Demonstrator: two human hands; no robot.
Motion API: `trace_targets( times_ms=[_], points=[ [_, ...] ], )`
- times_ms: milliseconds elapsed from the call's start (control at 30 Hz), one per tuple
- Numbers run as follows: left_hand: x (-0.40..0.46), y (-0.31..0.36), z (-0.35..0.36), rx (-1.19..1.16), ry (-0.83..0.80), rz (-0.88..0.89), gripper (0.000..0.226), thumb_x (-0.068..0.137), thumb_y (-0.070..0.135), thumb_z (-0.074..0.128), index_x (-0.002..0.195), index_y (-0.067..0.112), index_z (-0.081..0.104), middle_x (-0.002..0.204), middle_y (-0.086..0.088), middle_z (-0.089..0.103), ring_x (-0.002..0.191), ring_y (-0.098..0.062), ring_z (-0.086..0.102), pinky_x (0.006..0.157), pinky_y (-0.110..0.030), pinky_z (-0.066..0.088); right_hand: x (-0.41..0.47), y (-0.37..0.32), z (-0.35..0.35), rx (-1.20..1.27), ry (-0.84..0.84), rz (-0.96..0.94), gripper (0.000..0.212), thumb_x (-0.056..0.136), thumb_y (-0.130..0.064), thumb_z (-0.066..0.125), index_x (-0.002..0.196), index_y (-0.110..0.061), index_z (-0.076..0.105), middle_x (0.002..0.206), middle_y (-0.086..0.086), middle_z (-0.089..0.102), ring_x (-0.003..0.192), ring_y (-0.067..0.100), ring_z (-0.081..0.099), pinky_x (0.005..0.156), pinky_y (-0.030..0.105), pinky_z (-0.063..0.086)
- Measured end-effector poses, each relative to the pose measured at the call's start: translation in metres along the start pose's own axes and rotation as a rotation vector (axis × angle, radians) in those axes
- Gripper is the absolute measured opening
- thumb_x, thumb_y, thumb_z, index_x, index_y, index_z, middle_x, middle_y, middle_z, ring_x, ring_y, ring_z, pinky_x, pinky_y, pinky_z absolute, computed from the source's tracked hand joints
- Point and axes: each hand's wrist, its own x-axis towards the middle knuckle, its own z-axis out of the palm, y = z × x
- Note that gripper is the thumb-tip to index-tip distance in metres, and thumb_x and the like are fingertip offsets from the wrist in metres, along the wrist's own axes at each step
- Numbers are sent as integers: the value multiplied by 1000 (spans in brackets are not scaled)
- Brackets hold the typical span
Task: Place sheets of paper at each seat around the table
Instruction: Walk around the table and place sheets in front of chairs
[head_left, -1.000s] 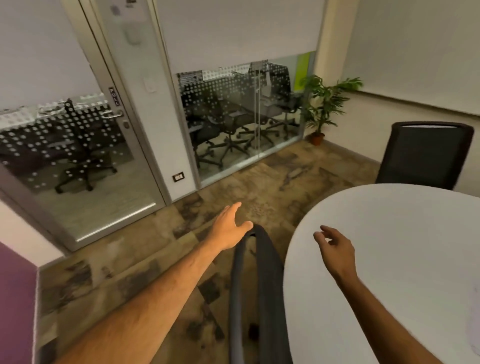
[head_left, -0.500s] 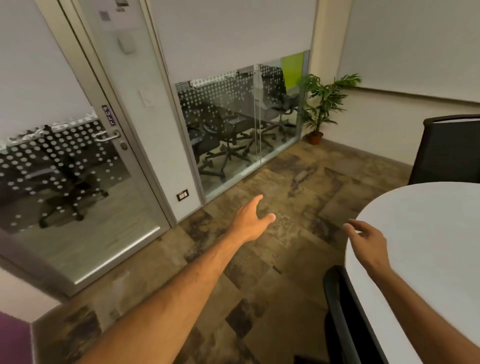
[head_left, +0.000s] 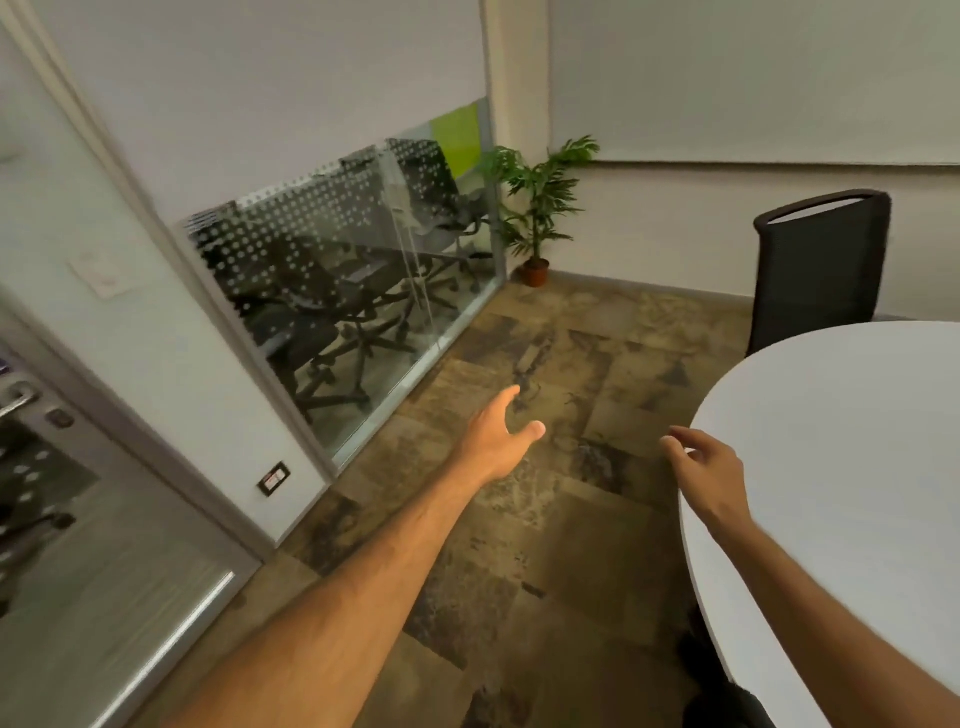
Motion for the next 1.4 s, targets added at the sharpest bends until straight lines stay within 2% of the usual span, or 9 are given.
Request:
trace_targets(
  times_ms=[167, 267, 400, 533, 600, 700, 833, 1067, 1400],
  points=[
    [94, 39, 20, 19, -123, 73, 71, 89, 51, 61, 152, 36, 32, 156, 9, 38, 143, -18, 36, 111, -38, 35, 57, 2, -9, 1, 113, 64, 36, 97, -30, 62, 127, -13, 69, 127, 9, 69, 111, 26, 65, 92, 33, 50],
    [149, 69, 42, 35, -205, 143, 69, 89, 50, 60, 151, 35, 33, 155, 9, 41, 143, -17, 35, 114, -40, 34, 93, 10, -26, 9, 207, 118, 36, 97, -30, 63, 128, -13, 68, 128, 9, 69, 110, 26, 65, 93, 36, 51],
    [225, 113, 85, 70, -313, 249, 68, 91, 47, 61, 152, 31, 35, 154, 9, 41, 143, -17, 34, 114, -37, 32, 142, 30, -53, 17, 360, 189, 36, 97, -29, 63, 128, -11, 68, 126, 10, 69, 108, 25, 65, 89, 30, 49],
    [295, 159, 139, 72, -435, 365, 68, 92, 43, 63, 152, 28, 35, 155, 5, 42, 143, -18, 36, 116, -41, 33, 184, 55, -83, 6, 524, 278, 34, 93, -26, 66, 123, -11, 71, 119, 6, 72, 99, 18, 66, 83, 27, 45],
    [325, 184, 171, 99, -498, 451, 67, 92, 40, 64, 152, 24, 37, 154, 2, 43, 142, -19, 39, 115, -37, 34, 198, 71, -99, 12, 628, 342, 32, 91, -25, 68, 119, -12, 74, 115, 5, 75, 94, 16, 67, 81, 25, 44],
    [356, 224, 221, 115, -631, 564, 63, 94, 33, 64, 151, 19, 39, 152, 1, 46, 138, -19, 44, 105, -28, 36, 205, 94, -119, -7, 745, 423, 31, 89, -26, 69, 117, -14, 75, 112, 2, 75, 94, 13, 67, 81, 23, 44],
    [380, 270, 286, 152, -796, 681, 68, 95, 40, 62, 154, 22, 34, 158, 1, 38, 143, -21, 38, 114, -35, 30, 204, 114, -148, 4, 902, 522, 33, 89, -28, 67, 118, -15, 74, 115, 0, 74, 103, 12, 67, 87, 25, 46],
    [382, 344, 416, 208, -1026, 822, 68, 95, 41, 62, 154, 24, 33, 160, 1, 34, 146, -21, 33, 116, -34, 27, 191, 172, -224, 3, 1160, 659, 32, 89, -26, 67, 119, -15, 74, 116, 0, 74, 104, 14, 66, 87, 26, 46],
    [371, 428, 573, 264, -1153, 926, 61, 95, 35, 63, 150, 21, 41, 152, -1, 45, 140, -22, 42, 115, -38, 34, 194, 233, -313, 47, 1378, 817, 31, 92, -23, 66, 119, -11, 73, 112, 0, 72, 97, 14, 65, 86, 24, 44]
  ],
)
